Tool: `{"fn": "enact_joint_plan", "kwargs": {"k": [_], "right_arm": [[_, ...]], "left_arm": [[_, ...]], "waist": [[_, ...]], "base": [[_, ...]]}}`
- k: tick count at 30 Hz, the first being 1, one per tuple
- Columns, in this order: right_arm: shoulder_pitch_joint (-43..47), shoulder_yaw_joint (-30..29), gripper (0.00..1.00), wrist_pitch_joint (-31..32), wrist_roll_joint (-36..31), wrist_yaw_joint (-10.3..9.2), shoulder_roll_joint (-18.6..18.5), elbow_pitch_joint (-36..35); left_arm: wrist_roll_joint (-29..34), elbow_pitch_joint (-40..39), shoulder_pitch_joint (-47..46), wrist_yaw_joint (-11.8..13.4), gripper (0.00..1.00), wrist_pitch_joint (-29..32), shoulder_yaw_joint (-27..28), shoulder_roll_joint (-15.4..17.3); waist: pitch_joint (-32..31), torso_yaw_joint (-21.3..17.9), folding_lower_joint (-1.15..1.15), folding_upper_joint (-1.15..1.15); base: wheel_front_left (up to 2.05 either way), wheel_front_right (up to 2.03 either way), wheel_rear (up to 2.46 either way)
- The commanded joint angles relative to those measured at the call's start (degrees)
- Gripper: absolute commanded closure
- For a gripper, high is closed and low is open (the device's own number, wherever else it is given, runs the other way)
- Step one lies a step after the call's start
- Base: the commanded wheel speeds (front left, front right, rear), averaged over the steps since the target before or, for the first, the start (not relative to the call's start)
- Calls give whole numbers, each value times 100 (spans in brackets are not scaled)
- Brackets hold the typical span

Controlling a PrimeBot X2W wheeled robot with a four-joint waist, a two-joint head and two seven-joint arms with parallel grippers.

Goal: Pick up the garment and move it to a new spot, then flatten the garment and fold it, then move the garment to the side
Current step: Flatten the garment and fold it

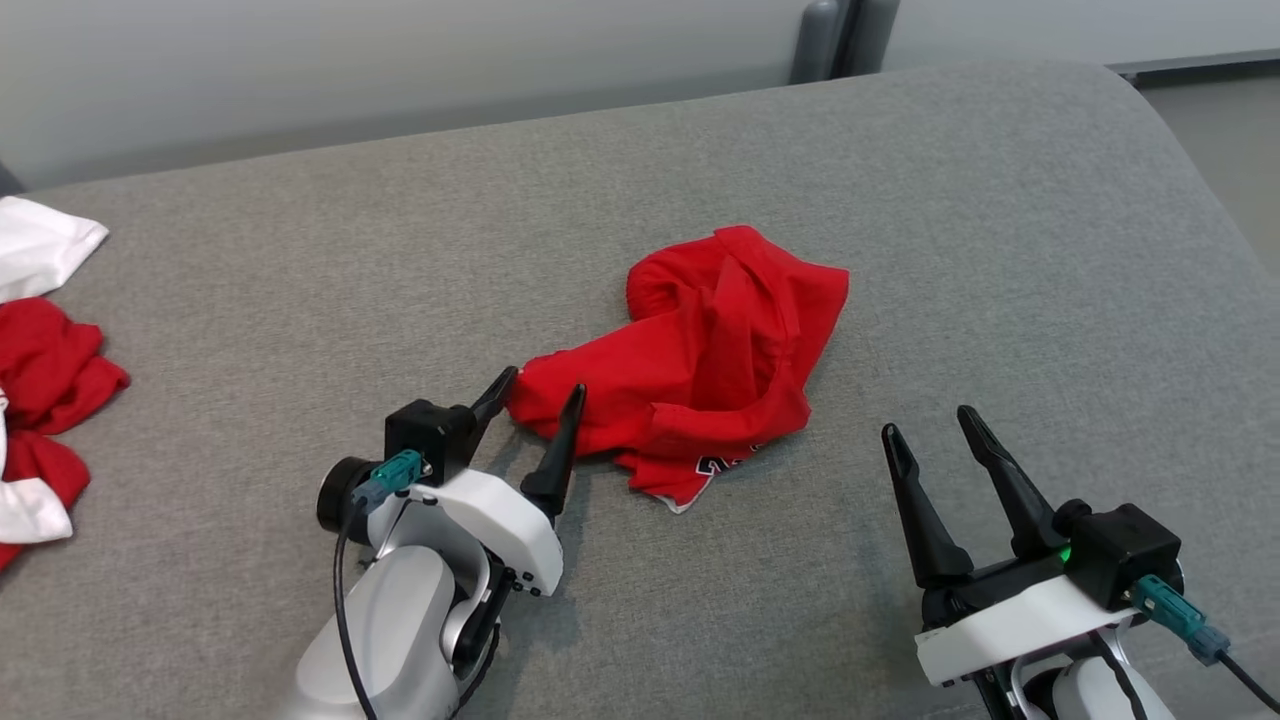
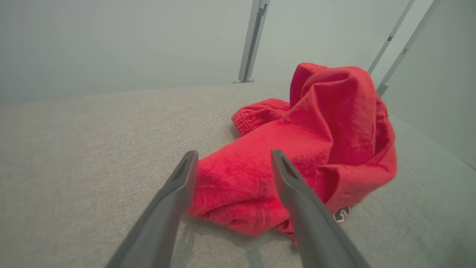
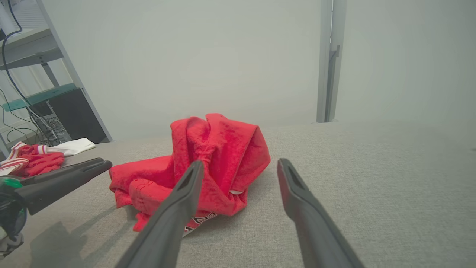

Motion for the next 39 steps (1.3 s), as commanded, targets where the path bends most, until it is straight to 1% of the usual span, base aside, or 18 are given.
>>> {"fn": "enact_joint_plan", "kwargs": {"k": [1, 3, 8, 9, 10, 11, 13, 15, 20, 21, 25, 28, 30, 32, 33, 35, 36, 39], "right_arm": [[-161, 137, 0, -60, 43, 1, -66, -144], [-196, 163, 0, -60, 66, 1, -61, -156], [-236, 165, 0, -60, 106, 1, -57, -180], [-239, 154, 0, -60, 109, 1, -57, -186], [-241, 148, 0, -60, 110, 1, -57, -190], [-244, 140, 0, -60, 109, 1, -56, -193], [-241, 119, 0, -60, 103, 1, -51, -198], [-235, 104, 0, -60, 97, 1, -43, -211], [-239, 126, 0, -60, 99, 1, -33, -223], [-239, 126, 0, -60, 99, 1, -33, -223], [-228, 119, 0, -60, 111, 1, -36, -235], [-214, 101, 0, -60, 111, 1, -46, -245], [-209, 91, 0, -60, 108, 1, -56, -255], [-199, 82, 0, -60, 104, 1, -66, -265], [-189, 78, 0, -60, 102, 1, -75, -265], [-173, 72, 0, -60, 100, 1, -93, -260], [-174, 74, 0, -60, 101, 1, -103, -257], [-203, 133, 0, -60, 108, 1, -128, -237]], "left_arm": [[-59, -23, -282, 54, 0, -34, 159, 57], [-26, 272, -419, 50, 0, -34, 174, 57], [97, 772, -617, 39, 0, -34, 164, 57], [95, 839, -636, 18, 2, -34, 154, 57], [91, 891, -658, 0, 74, -34, 145, 57], [88, 901, -680, -11, 100, -34, 152, 57], [109, 849, -703, -1, 100, -34, 197, 57], [207, 700, -709, 72, 100, -34, 290, 57], [639, -94, -648, 322, 100, -34, 653, 190], [639, -94, -648, 322, 100, -34, 653, 190], [1078, -1116, -496, 512, 100, -34, 1013, 318], [1413, -2062, -281, 557, 100, -34, 1202, 366], [1604, -2689, -21, 467, 100, -34, 1193, 380], [1695, -3103, 380, 99, 100, -34, 907, 406], [1702, -3144, 636, -18, 100, -34, 741, 413], [1665, -2920, 1092, -199, 100, -30, 312, 466], [1536, -2749, 1251, -259, 100, -7, 138, 458], [1109, -2236, 1439, -347, 100, 244, -467, 504]], "waist": [[98, -152, 0, 0], [175, -330, 0, 0], [276, -560, 0, 0], [285, -575, 0, 0], [293, -586, 0, 0], [300, -591, 0, 0], [303, -576, 0, 0], [294, -515, 0, 0], [238, -298, 0, 0], [238, -298, 0, 0], [189, -68, 0, 0], [186, 141, 0, 0], [201, 293, 0, 0], [225, 449, 0, 0], [238, 534, 0, 0], [273, 697, 0, 0], [292, 777, 0, 0], [320, 980, 0, 0]], "base": [[0, 0, 0], [0, 0, 0], [0, 0, 0], [0, 0, 0], [0, 0, 0], [0, 0, 0], [0, 0, 0], [0, 0, 0], [0, 0, 0], [0, 0, 0], [0, 0, 0], [0, 0, 0], [0, 0, 0], [0, 0, 0], [0, 0, 0], [0, 0, 0], [0, 0, 0], [0, 0, 0]]}}
